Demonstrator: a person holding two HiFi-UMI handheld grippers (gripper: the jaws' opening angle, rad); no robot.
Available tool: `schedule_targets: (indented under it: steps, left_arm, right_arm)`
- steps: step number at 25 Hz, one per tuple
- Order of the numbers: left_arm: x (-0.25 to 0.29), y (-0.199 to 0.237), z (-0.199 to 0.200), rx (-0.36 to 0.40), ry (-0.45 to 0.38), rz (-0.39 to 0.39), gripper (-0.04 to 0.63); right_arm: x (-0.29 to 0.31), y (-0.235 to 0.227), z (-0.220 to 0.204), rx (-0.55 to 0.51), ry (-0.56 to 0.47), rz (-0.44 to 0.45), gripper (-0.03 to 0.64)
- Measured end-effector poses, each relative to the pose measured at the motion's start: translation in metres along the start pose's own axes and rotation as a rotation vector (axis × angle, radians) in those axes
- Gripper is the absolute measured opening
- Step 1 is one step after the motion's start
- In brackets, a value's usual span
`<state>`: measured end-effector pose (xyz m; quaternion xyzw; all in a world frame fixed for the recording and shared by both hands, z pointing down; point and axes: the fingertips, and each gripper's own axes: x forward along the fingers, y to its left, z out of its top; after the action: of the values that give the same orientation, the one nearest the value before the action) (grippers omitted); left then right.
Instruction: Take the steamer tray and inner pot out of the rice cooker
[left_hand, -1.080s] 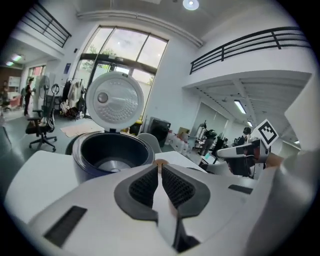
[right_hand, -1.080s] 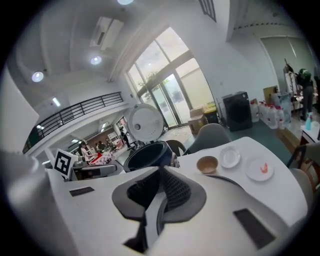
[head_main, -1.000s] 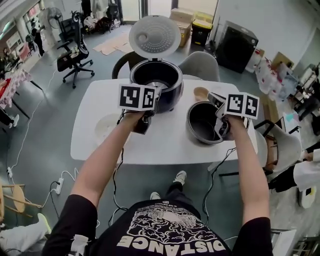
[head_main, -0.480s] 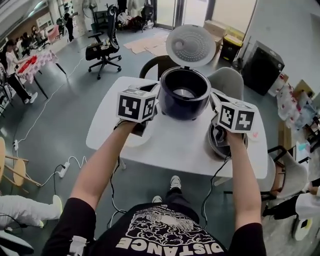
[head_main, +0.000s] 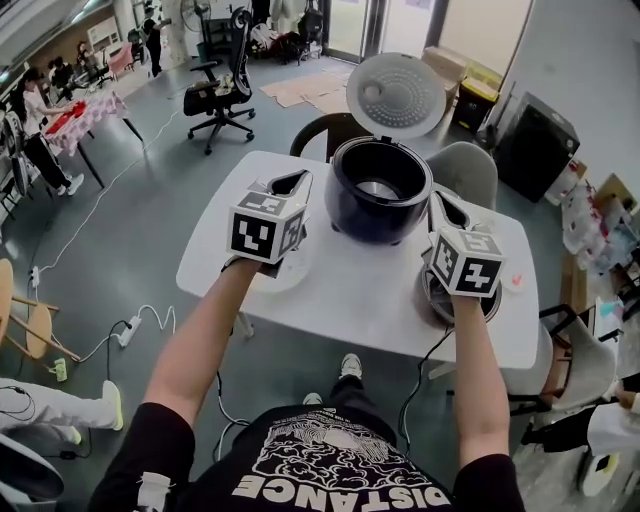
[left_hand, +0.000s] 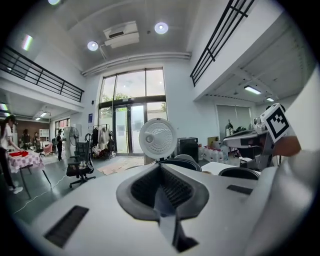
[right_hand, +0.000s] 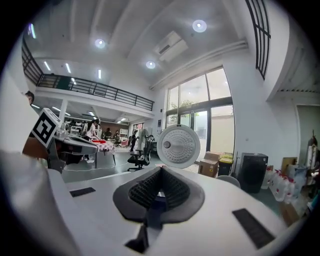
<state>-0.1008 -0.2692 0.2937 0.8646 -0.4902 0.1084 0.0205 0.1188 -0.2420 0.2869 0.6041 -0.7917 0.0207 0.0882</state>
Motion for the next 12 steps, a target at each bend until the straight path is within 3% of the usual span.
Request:
schedule_targets:
  steps: [12]
  left_arm:
    - [-0.0047, 0.007, -0.0039, 0.004, -0.006, 0.004, 0.012]
  right_arm:
    - [-0.0047, -0.0002, -0.0039, -0.012, -0.007, -0.023, 0.012]
